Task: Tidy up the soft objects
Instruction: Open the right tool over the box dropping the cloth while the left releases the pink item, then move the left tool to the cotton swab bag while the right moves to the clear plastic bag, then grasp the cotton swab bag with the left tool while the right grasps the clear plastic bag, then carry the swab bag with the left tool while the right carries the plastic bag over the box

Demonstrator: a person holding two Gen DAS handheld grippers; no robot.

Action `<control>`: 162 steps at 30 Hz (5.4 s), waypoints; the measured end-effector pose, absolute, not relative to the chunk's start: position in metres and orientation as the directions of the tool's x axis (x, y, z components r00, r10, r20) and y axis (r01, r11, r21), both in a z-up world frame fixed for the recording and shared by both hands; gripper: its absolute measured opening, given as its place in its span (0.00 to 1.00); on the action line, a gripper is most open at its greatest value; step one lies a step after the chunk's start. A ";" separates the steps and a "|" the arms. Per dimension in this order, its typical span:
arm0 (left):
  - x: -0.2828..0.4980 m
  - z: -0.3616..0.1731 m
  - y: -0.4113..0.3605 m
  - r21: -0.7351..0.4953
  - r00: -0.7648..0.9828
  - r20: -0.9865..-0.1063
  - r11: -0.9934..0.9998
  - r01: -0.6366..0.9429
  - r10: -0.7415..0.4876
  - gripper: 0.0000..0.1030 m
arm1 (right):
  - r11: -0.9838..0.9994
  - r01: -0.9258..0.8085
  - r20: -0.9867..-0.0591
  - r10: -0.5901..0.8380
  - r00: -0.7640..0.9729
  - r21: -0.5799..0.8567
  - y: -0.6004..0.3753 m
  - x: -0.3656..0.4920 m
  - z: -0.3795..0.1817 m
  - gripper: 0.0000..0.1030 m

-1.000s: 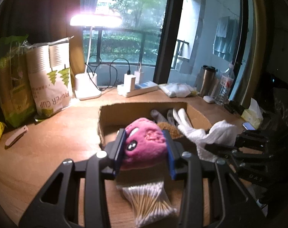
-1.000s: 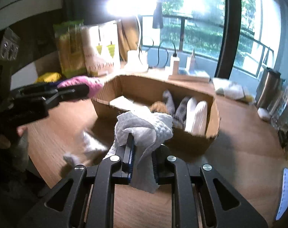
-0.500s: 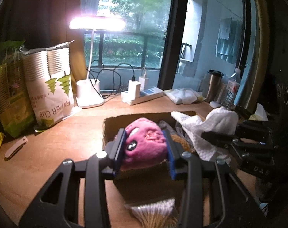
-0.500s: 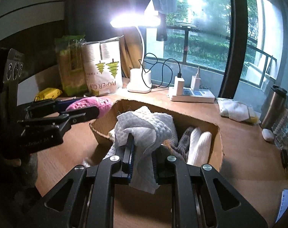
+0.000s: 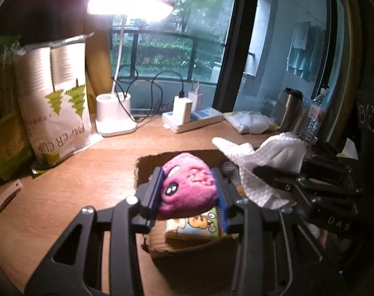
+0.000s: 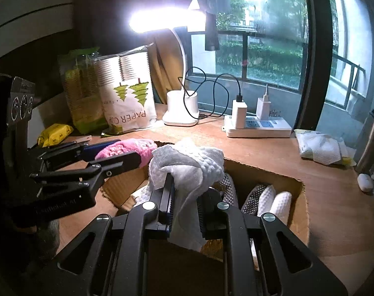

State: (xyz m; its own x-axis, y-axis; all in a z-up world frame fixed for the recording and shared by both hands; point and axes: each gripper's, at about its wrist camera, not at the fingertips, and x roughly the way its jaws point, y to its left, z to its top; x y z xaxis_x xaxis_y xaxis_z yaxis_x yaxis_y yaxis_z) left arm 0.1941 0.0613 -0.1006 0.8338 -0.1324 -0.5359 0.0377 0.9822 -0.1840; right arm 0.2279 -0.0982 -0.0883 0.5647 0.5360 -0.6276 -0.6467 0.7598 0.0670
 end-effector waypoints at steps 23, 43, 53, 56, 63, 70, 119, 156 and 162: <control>0.199 -0.108 0.066 -0.189 0.820 -0.563 0.982 -0.004 -0.105 0.54 | 0.764 -0.640 -0.670 0.515 0.534 0.077 -0.087 0.244 -0.108 0.41; 0.158 -0.089 0.066 -0.180 0.844 -0.530 0.984 -0.017 -0.083 0.65 | 0.792 -0.609 -0.643 0.488 0.590 0.041 -0.104 0.215 -0.085 0.55; 0.139 -0.080 0.058 -0.186 0.854 -0.510 0.982 0.004 -0.101 0.74 | 0.811 -0.585 -0.622 0.469 0.627 0.022 -0.122 0.192 -0.071 0.55; 0.132 -0.080 0.055 -0.187 0.854 -0.509 0.982 0.010 -0.106 0.75 | 0.819 -0.574 -0.618 0.460 0.637 0.018 -0.129 0.186 -0.069 0.55; 0.117 -0.087 0.044 -0.193 0.843 -0.524 0.981 0.024 -0.123 0.75 | 0.842 -0.540 -0.621 0.427 0.657 0.009 -0.149 0.171 -0.071 0.55; 0.109 -0.094 0.035 -0.192 0.829 -0.543 0.981 0.028 -0.130 0.75 | 0.865 -0.502 -0.639 0.391 0.663 0.009 -0.172 0.159 -0.083 0.55; 0.102 -0.165 -0.007 -0.150 0.672 -0.721 0.985 0.086 -0.168 0.48 | 0.903 -0.427 -0.723 0.324 0.610 0.045 -0.216 0.166 -0.143 0.49; 0.154 -0.074 -0.061 -0.137 0.822 -0.523 0.974 0.180 -0.226 0.48 | 0.880 -0.471 -0.563 0.421 0.711 0.064 -0.250 0.179 -0.072 0.49; 0.169 -0.073 -0.065 -0.144 0.827 -0.516 0.974 0.173 -0.223 0.48 | 0.874 -0.481 -0.557 0.435 0.707 0.072 -0.252 0.190 -0.071 0.49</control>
State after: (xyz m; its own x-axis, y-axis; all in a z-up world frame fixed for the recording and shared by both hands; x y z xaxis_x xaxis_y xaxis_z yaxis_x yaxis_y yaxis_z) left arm 0.1690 -0.0655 -0.0729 0.8269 -0.2227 -0.5164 0.1727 0.9744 -0.1438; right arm 0.1899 -0.2515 -0.0707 0.7070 0.4352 -0.5574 -0.4813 0.8736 0.0716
